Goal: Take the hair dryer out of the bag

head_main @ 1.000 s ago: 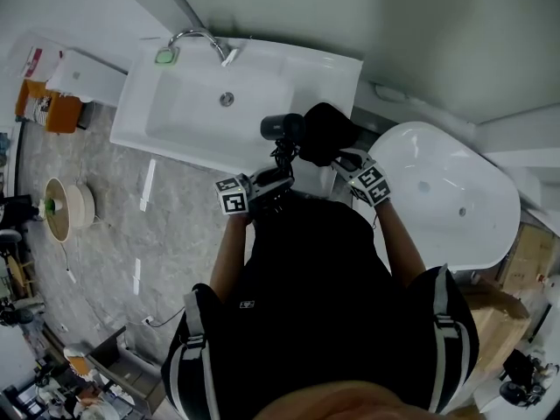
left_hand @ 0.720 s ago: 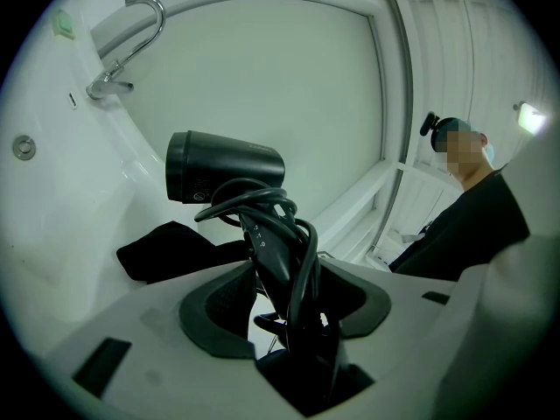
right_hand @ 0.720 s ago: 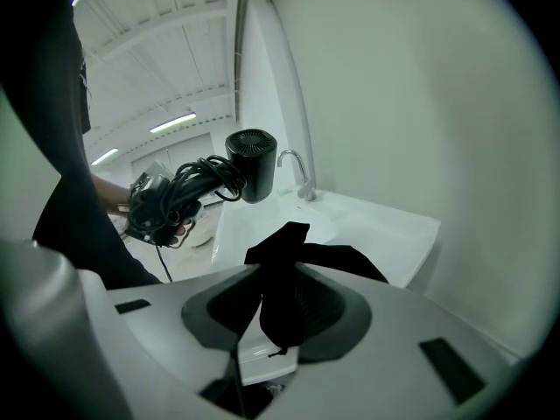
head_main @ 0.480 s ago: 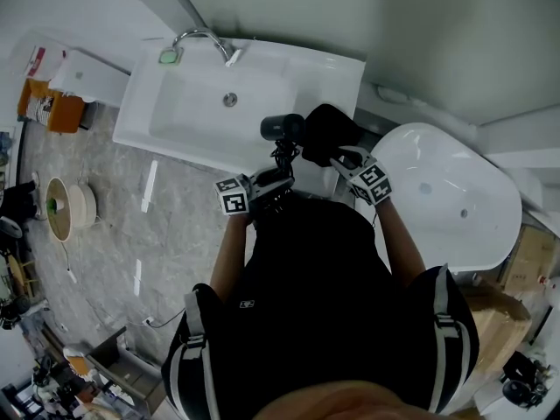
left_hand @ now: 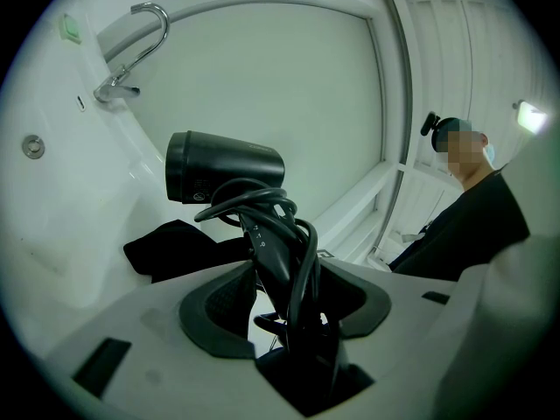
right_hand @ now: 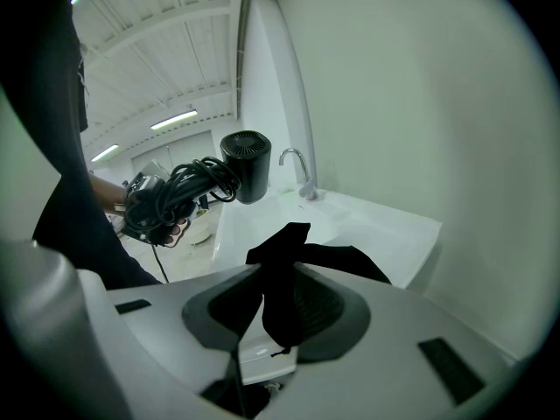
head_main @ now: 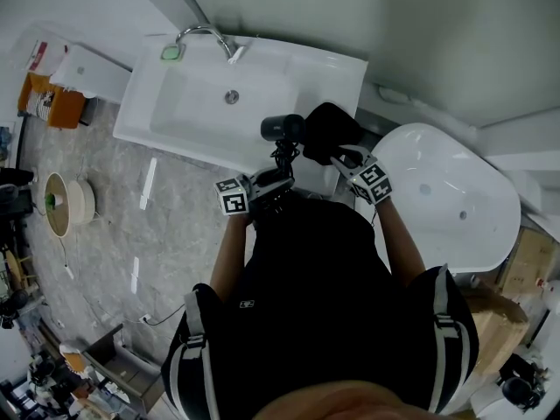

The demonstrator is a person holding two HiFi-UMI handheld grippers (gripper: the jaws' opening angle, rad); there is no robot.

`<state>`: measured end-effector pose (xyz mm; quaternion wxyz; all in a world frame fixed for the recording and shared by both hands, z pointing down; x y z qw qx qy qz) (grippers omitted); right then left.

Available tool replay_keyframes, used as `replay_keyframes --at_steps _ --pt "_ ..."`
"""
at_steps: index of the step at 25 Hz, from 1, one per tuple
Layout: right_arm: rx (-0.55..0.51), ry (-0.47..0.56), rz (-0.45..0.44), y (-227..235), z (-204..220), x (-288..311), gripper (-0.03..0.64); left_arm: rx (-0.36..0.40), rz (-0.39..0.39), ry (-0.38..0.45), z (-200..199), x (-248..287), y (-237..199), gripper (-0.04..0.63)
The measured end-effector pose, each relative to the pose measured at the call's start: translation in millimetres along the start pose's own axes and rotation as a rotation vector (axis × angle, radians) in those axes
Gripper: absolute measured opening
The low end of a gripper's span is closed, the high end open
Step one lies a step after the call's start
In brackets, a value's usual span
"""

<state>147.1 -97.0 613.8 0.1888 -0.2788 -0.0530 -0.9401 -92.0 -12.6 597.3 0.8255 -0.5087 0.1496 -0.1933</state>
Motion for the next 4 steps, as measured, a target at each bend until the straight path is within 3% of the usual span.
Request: replay_keyframes --at_steps 4 --pt "-0.001 -0.001 0.0 0.9 1.0 1.1 0.16 -0.002 0.0 0.006 1.7 -0.9 -1.5 0.195"
Point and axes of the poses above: the fingertips, and each gripper's own axes: x forward along the fingers, y to its right, z out of its underside, the point moved 8 cm from there along -x, backward along the fingers, and after that the axes turned 11 degrees about -x, right-handed, at the moved point
